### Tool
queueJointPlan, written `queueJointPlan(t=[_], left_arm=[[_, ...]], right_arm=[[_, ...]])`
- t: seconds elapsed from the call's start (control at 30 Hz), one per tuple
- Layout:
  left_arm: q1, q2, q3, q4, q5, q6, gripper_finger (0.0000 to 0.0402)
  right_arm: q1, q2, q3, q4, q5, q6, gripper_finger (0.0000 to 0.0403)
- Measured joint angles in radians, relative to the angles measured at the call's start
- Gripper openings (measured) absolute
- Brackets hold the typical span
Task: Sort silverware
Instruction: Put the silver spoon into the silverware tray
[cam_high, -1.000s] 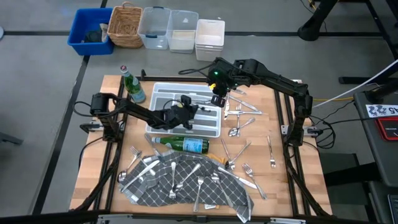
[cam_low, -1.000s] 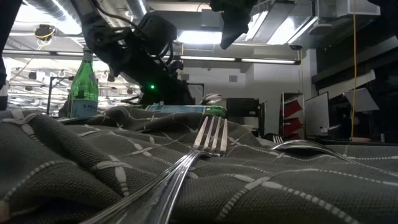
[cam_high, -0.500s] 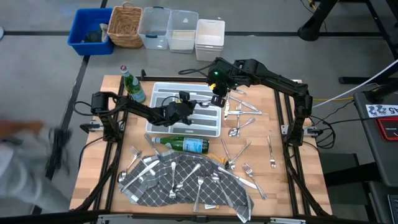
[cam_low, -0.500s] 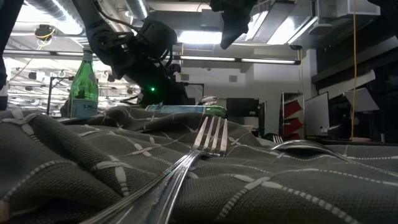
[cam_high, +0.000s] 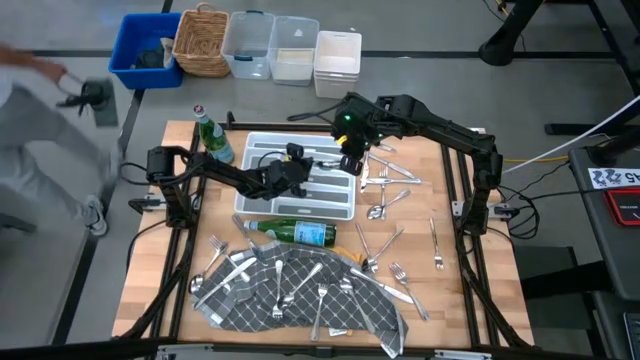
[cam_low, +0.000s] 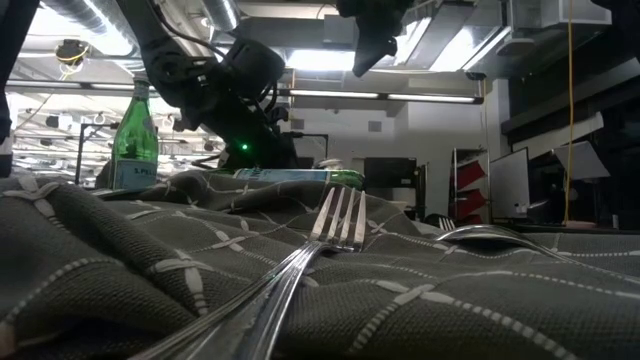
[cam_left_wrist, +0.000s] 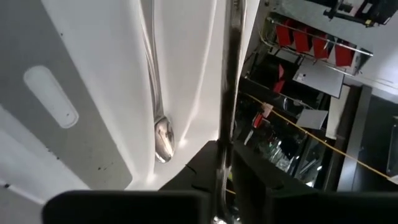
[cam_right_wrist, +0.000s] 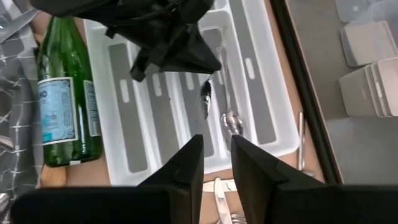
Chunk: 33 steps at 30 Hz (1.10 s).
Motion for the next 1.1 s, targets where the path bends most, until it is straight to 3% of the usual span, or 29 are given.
queueJointPlan(t=[0.27,0.5,0.63,0.83,0.97,1.1], left_arm=[[0.006,0.0,0.0,0.012,0.004,-0.008,0.0086],[0.006,0.0,0.0,0.018,0.022,-0.01,0.0093],[0.004,0.0,0.0,0.129,0.022,0.008,0.0093],[-0.002,0.0,0.0,0.361,0.085,0.31,0.0093],[-0.002,0.0,0.0,0.494,0.222,0.554,0.0093],[-0.012,0.0,0.0,0.567,0.374,0.703,0.0093]], right_arm=[[0.0,0.0,0.0,-0.006,0.0,0.0,0.0085],[0.0,0.0,0.0,-0.005,0.0,0.0,0.0085],[0.0,0.0,0.0,-0.005,0.0,0.0,0.0085],[0.0,0.0,-0.001,-0.006,0.0,0.059,0.0085],[0.0,0.0,-0.031,-0.006,0.0,0.143,0.0085],[0.0,0.0,-0.105,0.0,0.0,0.158,0.0085]])
